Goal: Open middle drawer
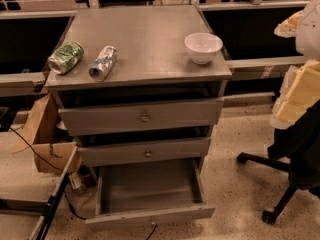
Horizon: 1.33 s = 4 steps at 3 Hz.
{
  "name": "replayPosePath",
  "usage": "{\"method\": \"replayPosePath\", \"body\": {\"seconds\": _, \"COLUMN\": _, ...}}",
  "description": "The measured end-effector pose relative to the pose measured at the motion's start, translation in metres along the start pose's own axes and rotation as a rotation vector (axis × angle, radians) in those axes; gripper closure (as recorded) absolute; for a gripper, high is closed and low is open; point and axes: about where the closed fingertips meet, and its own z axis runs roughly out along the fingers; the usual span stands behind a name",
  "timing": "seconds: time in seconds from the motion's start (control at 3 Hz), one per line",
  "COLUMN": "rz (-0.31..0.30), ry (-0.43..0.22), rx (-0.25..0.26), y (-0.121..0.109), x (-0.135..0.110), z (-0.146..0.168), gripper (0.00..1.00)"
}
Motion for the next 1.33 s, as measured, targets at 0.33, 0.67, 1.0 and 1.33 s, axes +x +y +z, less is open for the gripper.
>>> {"method": "replayPosePath", "body": {"seconds": 0.33, "rz": 0.0, "ry": 0.0, "rx": 0.0, "y": 0.0, "x": 0.0, "z": 0.0, "gripper": 0.0}}
{"method": "replayPosePath", "body": {"seconds": 0.67, "rz": 0.005, "ry": -0.015, "rx": -0.017, "y": 0.004, "x": -0.005, "z": 0.019, "gripper": 0.0}}
{"method": "replayPosePath", "body": {"seconds": 1.0, "rz": 0.025, "ry": -0.009, "rx": -0.044, "y": 0.012, "x": -0.016, "z": 0.062, "gripper": 0.0}}
{"method": "replayPosePath", "body": {"seconds": 1.33, "rz": 0.068, "ry": -0.026, "rx": -0.089, "y": 0.029, "x": -0.032, "z": 0.122, "gripper": 0.0}}
